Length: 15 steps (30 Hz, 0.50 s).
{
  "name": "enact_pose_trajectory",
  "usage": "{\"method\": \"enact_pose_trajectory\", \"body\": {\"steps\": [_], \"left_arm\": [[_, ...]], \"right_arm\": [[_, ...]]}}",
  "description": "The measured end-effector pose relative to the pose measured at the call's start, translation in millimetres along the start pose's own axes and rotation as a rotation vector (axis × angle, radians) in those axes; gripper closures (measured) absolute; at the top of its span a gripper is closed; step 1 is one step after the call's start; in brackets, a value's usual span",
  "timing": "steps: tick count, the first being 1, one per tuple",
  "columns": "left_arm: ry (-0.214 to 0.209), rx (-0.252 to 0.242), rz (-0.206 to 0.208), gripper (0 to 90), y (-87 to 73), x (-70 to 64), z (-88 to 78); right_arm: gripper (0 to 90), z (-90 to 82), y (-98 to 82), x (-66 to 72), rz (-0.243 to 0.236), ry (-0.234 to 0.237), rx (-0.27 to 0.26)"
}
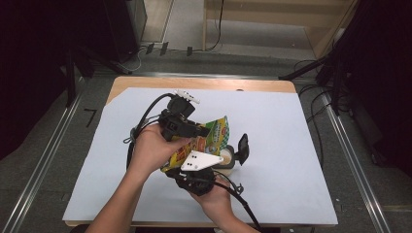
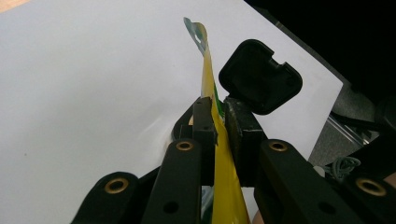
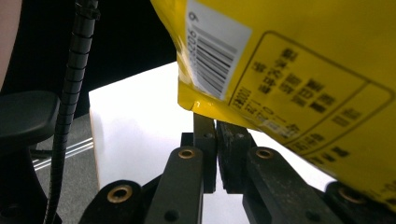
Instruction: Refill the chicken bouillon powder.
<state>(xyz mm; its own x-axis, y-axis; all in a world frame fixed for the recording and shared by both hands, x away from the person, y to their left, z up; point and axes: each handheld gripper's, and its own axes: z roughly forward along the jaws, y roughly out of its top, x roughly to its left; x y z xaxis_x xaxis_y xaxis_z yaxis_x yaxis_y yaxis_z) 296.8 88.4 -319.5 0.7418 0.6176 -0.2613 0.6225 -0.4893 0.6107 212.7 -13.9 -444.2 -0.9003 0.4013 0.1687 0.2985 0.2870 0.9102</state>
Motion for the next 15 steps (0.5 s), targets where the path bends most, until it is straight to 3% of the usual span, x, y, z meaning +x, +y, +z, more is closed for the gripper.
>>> {"method": "enact_pose_trajectory", "body": {"steps": [15], "left_arm": [[-0.005, 0.002, -0.009, 83.6, -0.1, 2.4, 0.0]], "right_arm": [[88.7, 0.0, 0.6, -0.1, -0.008, -0.007, 0.003]]}}
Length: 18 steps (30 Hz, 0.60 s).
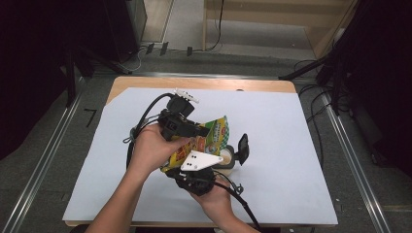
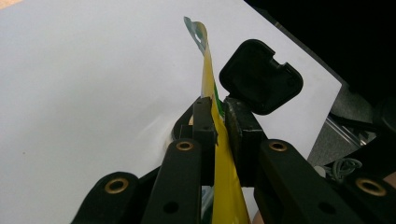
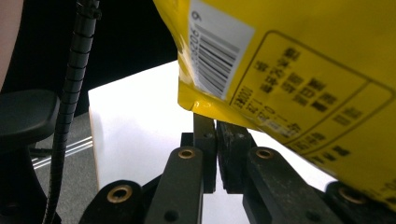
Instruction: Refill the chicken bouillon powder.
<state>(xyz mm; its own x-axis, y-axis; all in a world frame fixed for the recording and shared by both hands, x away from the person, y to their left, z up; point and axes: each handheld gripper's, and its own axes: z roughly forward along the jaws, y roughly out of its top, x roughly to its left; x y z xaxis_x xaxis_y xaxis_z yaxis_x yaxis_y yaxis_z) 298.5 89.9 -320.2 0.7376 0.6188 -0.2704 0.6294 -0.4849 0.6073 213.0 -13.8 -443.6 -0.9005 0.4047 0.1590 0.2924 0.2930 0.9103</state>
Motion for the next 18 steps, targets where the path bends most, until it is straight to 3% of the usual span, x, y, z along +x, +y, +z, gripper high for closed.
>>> {"method": "enact_pose_trajectory", "body": {"steps": [18], "left_arm": [[-0.067, 0.044, -0.088, 84.0, 5.3, 12.7, 1.2]], "right_arm": [[88.8, 0.6, 1.8, -0.4, -0.008, -0.001, 0.007]]}}
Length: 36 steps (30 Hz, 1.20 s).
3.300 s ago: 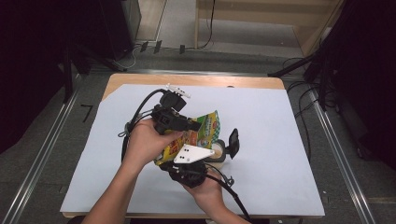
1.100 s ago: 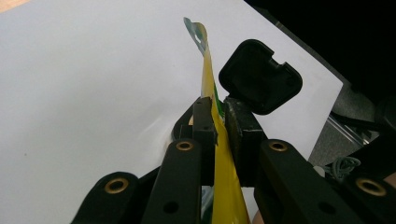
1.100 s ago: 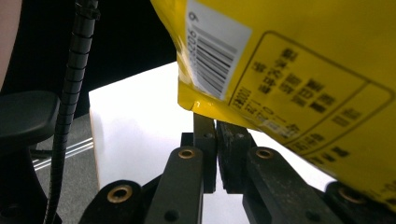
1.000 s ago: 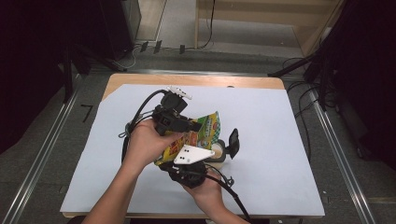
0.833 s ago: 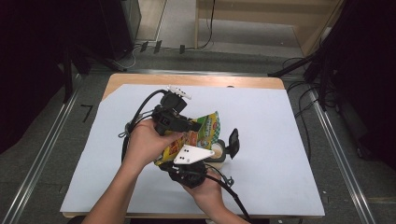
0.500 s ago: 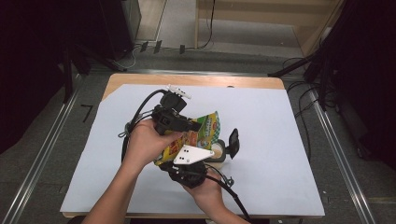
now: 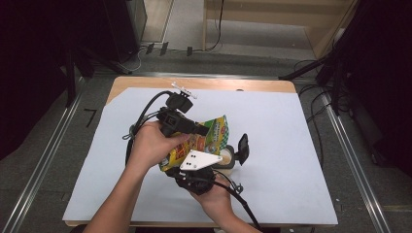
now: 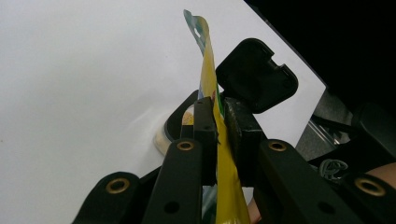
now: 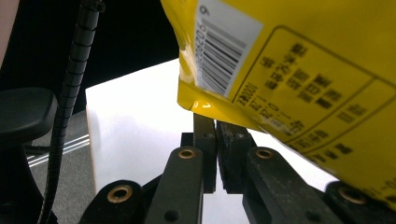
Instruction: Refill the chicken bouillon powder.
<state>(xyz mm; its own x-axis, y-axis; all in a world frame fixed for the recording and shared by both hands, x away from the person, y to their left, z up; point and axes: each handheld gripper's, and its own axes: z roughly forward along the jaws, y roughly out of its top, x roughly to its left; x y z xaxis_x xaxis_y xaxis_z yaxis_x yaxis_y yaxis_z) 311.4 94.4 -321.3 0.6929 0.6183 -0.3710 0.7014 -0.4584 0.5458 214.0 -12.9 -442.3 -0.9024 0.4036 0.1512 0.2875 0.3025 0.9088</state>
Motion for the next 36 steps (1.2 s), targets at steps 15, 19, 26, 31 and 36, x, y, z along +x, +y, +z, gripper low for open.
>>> {"method": "enact_pose_trajectory", "body": {"steps": [15, 19, 26, 31, 36], "left_arm": [[-0.023, 0.026, -0.046, 85.0, 9.6, 7.6, 3.0], [-0.028, 0.030, -0.041, 84.9, 9.8, 6.3, 2.8], [-0.040, 0.026, -0.048, 84.8, 9.1, 6.3, 2.7], [-0.045, 0.027, -0.054, 84.7, 9.7, 5.6, 2.8], [-0.045, 0.036, -0.051, 84.7, 11.8, 4.0, 3.6]], "right_arm": [[88.8, -4.2, 3.1, -3.7, -0.003, -0.021, -0.012], [88.8, -3.6, 2.4, -3.8, 0.004, -0.021, -0.014], [88.7, 3.3, 0.6, -4.2, 0.004, -0.024, -0.015], [88.6, 4.9, 0.3, -5.1, 0.020, -0.024, -0.020], [88.6, 3.6, 0.8, -5.3, 0.022, -0.025, -0.024]]}}
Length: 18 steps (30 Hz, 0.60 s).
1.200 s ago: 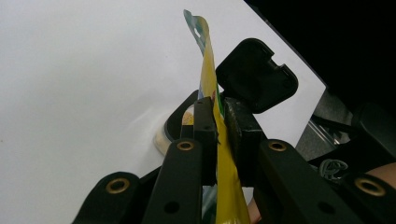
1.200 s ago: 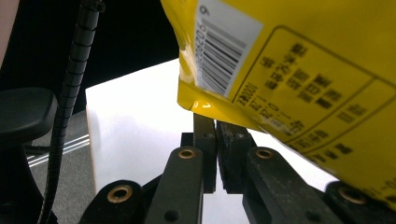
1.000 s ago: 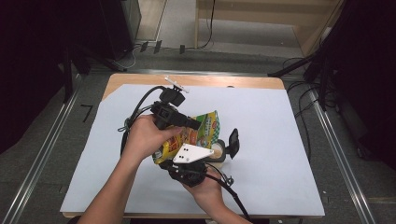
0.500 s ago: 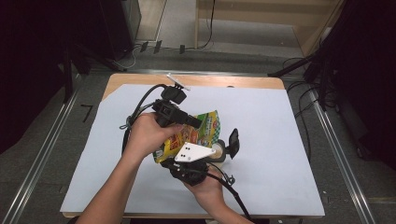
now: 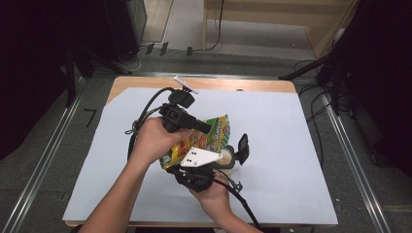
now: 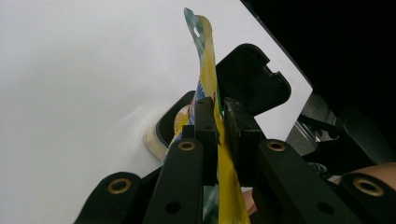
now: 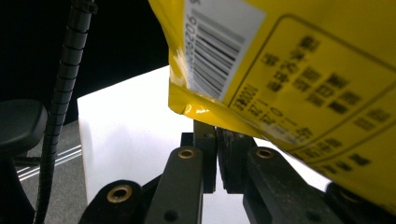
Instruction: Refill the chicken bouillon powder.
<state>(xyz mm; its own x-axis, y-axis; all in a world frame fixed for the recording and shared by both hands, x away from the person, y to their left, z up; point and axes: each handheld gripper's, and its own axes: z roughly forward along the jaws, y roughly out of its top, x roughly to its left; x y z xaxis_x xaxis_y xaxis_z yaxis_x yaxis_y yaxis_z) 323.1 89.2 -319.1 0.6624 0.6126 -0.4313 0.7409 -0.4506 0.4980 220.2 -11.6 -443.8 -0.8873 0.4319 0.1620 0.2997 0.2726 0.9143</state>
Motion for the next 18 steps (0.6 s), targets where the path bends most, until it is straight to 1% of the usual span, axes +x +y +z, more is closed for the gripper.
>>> {"method": "enact_pose_trajectory", "body": {"steps": [1, 2, 5, 7, 9, 18], "left_arm": [[-0.010, 0.004, 0.002, 84.8, 1.3, 1.0, 1.0], [-0.016, 0.004, -0.001, 84.8, 1.4, 1.0, 1.3], [-0.011, 0.003, -0.002, 84.8, 1.8, 0.4, 2.5], [-0.019, 0.006, 0.002, 84.8, 2.4, 0.4, 3.4], [-0.019, 0.001, -0.001, 84.8, 2.9, -0.3, 4.6], [-0.011, -0.003, 0.010, 84.7, 3.5, -1.9, 6.6]], "right_arm": [[88.5, -1.4, 0.2, 0.4, 0.006, 0.003, 0.001], [88.5, -2.0, 0.3, 0.2, 0.002, -0.001, 0.001], [88.5, -2.9, -0.1, 0.1, 0.002, 0.000, 0.004], [88.5, -3.9, -0.7, -0.9, 0.000, -0.004, 0.004], [88.5, -5.0, -1.1, -1.6, -0.001, -0.005, 0.006], [88.5, -6.7, -2.3, -3.5, 0.001, -0.009, 0.009]]}}
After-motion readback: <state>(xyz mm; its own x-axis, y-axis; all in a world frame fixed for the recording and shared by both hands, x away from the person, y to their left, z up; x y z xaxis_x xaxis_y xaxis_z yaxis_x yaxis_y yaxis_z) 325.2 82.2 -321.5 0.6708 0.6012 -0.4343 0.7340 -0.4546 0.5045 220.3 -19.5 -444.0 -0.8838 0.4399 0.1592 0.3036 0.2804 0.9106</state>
